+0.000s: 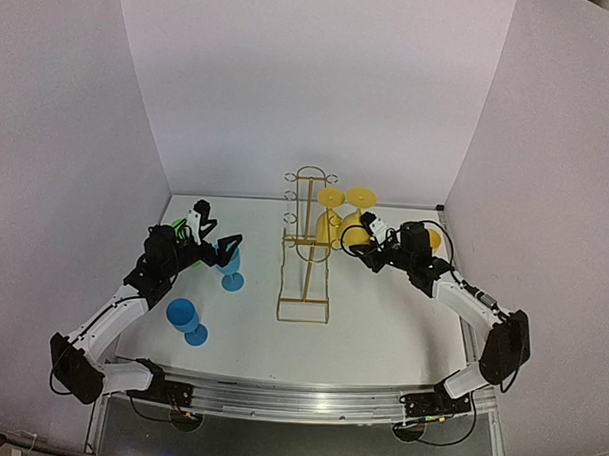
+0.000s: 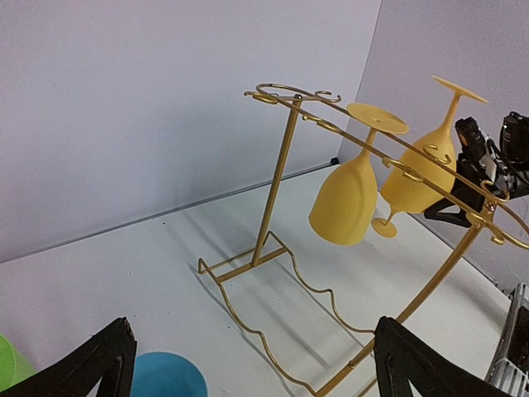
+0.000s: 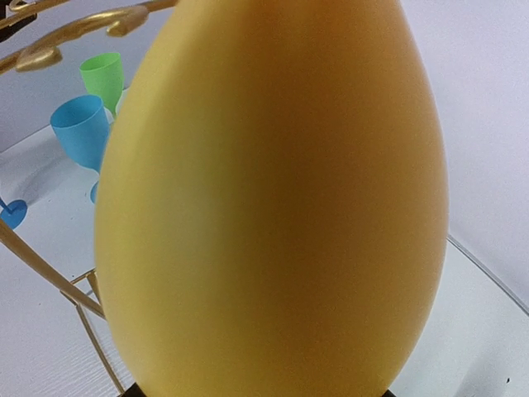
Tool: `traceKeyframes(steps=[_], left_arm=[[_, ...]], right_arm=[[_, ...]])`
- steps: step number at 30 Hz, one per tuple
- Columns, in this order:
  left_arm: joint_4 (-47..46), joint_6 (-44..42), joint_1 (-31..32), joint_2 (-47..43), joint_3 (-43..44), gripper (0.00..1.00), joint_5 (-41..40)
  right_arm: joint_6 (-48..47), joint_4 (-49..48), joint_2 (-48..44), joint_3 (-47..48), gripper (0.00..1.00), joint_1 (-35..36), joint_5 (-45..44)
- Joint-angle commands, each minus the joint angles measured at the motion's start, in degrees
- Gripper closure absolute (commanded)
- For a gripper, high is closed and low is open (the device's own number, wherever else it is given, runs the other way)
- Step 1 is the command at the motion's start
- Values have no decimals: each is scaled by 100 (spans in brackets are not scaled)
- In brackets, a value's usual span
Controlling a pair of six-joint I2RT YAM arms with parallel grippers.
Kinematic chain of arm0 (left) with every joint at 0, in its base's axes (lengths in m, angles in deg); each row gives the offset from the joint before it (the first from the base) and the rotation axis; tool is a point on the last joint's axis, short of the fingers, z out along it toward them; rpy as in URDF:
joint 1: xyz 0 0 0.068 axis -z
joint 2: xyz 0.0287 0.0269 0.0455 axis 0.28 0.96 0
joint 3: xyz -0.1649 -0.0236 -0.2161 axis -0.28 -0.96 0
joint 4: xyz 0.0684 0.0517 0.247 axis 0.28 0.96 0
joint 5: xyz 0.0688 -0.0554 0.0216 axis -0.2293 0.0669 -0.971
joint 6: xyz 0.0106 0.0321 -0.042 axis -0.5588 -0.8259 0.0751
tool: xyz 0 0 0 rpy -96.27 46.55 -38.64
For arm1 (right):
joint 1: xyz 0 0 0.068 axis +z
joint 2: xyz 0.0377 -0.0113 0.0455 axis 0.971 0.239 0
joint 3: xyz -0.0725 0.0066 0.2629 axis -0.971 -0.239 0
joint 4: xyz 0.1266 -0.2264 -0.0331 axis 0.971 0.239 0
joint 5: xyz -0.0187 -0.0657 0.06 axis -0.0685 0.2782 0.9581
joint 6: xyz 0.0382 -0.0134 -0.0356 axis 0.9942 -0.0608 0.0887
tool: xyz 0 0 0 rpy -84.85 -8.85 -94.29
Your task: Place the wine glass upside down on the wine glass rack
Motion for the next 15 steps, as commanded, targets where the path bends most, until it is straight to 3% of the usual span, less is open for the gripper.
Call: traceKeyframes(steps=[1, 15], left_arm=[[-148, -153, -26, 71, 366, 0, 9], [-83, -257, -27, 109, 453, 0, 70]], right_arm=[[-219, -233, 58, -52, 94, 124, 201], [-312, -207, 306, -93, 94, 301, 234]])
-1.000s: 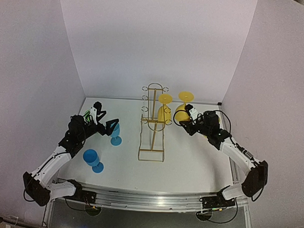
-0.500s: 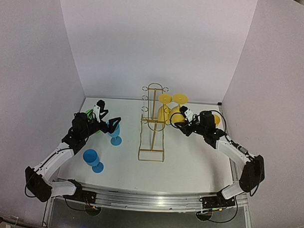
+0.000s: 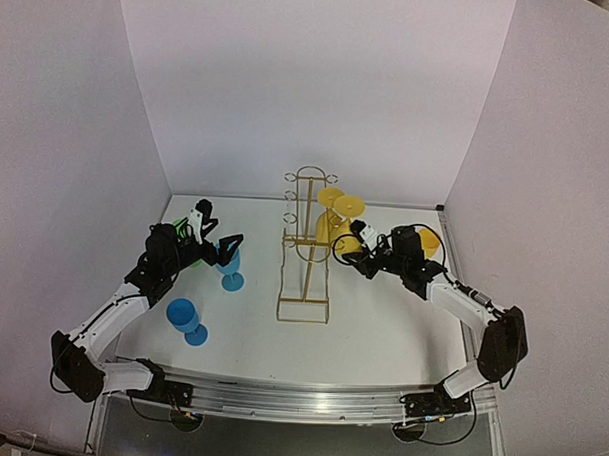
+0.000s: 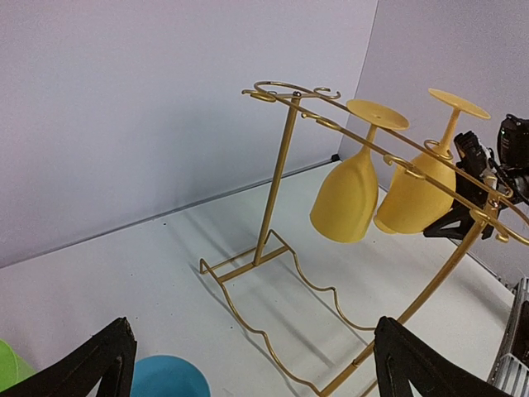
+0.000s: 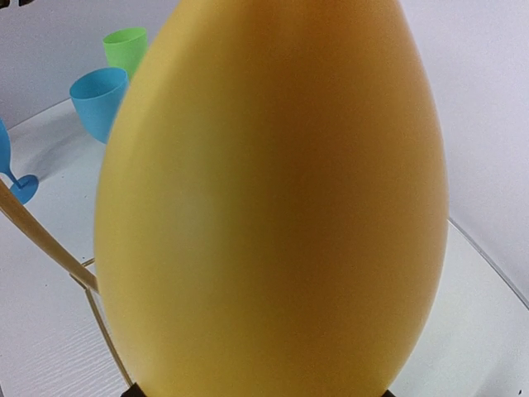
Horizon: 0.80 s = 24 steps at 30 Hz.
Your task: Place the wine glass upside down on the wine glass rack
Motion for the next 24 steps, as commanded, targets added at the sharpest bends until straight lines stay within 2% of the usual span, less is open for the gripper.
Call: traceKeyframes(steps=[1, 24], left_arm=[[-122, -117, -27, 0, 353, 0, 45], [-101, -202, -27, -55, 225, 0, 5]], right_arm=[[-81, -191, 165, 14, 94, 65, 156], [-378, -194, 381, -15, 95, 243, -68]])
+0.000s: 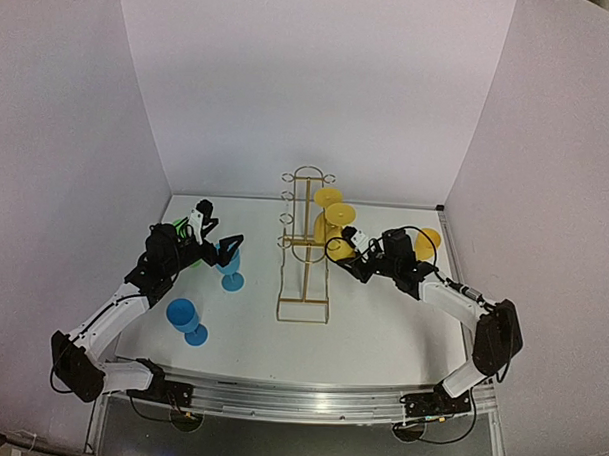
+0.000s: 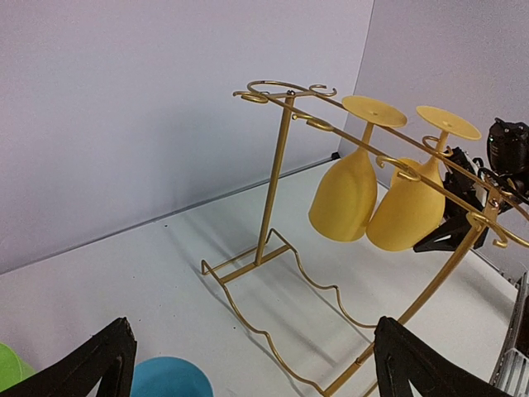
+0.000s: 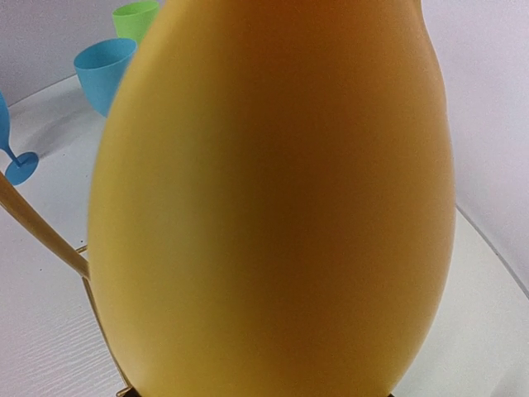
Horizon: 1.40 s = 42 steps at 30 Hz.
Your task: Place the wine glass upside down on the wine glass rack
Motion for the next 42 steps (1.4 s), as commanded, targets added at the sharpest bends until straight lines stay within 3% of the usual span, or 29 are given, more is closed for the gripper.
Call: traceKeyframes(steps=[1, 16, 29, 33, 36, 40, 42], left_arm=[[-102, -70, -23, -49, 224, 0, -17], [22, -570, -26, 138, 464, 1, 677], [-10, -508, -27, 282, 569, 0, 777], [18, -534, -27, 256, 559, 1, 756], [28, -548, -26, 243, 552, 1, 755], [15, -556, -26, 235, 545, 1, 755], [11, -565, -27, 227, 541, 1, 761]], right_arm=[[-175, -111, 0, -28, 95, 54, -59], [-777, -47, -88, 7, 96, 48, -132], [-586, -49, 308, 127, 93, 46, 210], [-480, -46, 317, 134, 79, 49, 236], [-414, -46, 290, 143, 56, 51, 210], [-271, -37, 263, 164, 38, 48, 127], [-196, -37, 235, 165, 11, 58, 26]])
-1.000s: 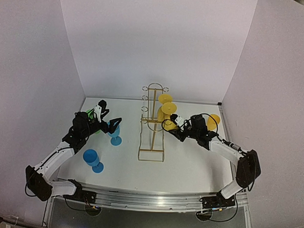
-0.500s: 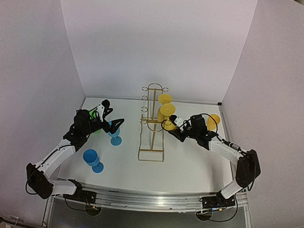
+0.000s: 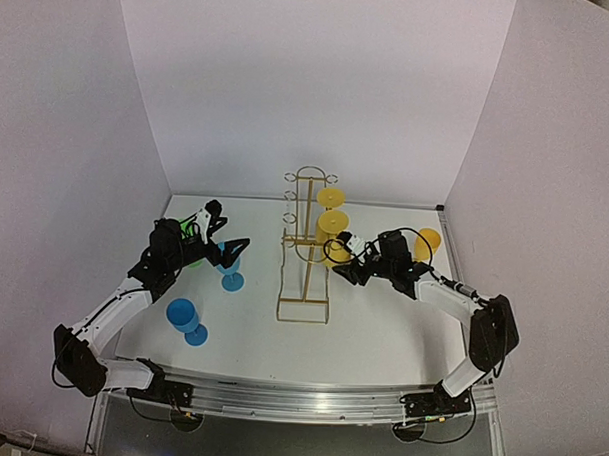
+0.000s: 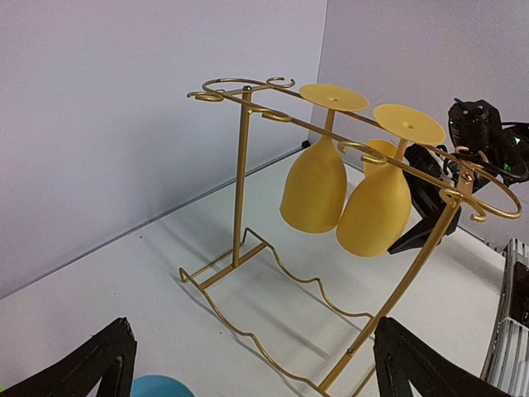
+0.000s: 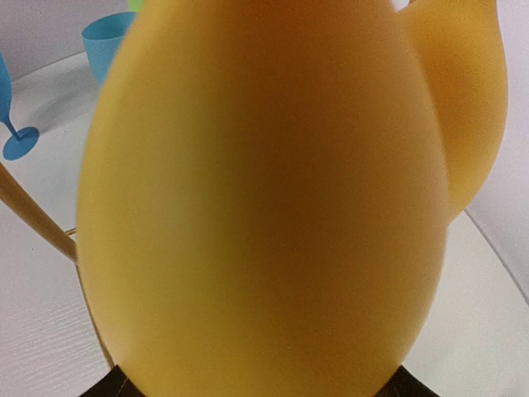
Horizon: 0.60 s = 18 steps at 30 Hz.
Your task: Place the wine glass upside down on the wine glass rack
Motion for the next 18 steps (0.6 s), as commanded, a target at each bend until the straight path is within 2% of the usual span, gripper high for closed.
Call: traceKeyframes(steps=[1, 18], left_arm=[[-42, -110, -26, -75, 280, 1, 84], [-96, -132, -26, -194, 152, 0, 89]], right_arm=[[204, 47, -44, 179, 7, 45, -150], [354, 197, -871, -343, 2, 42, -596]])
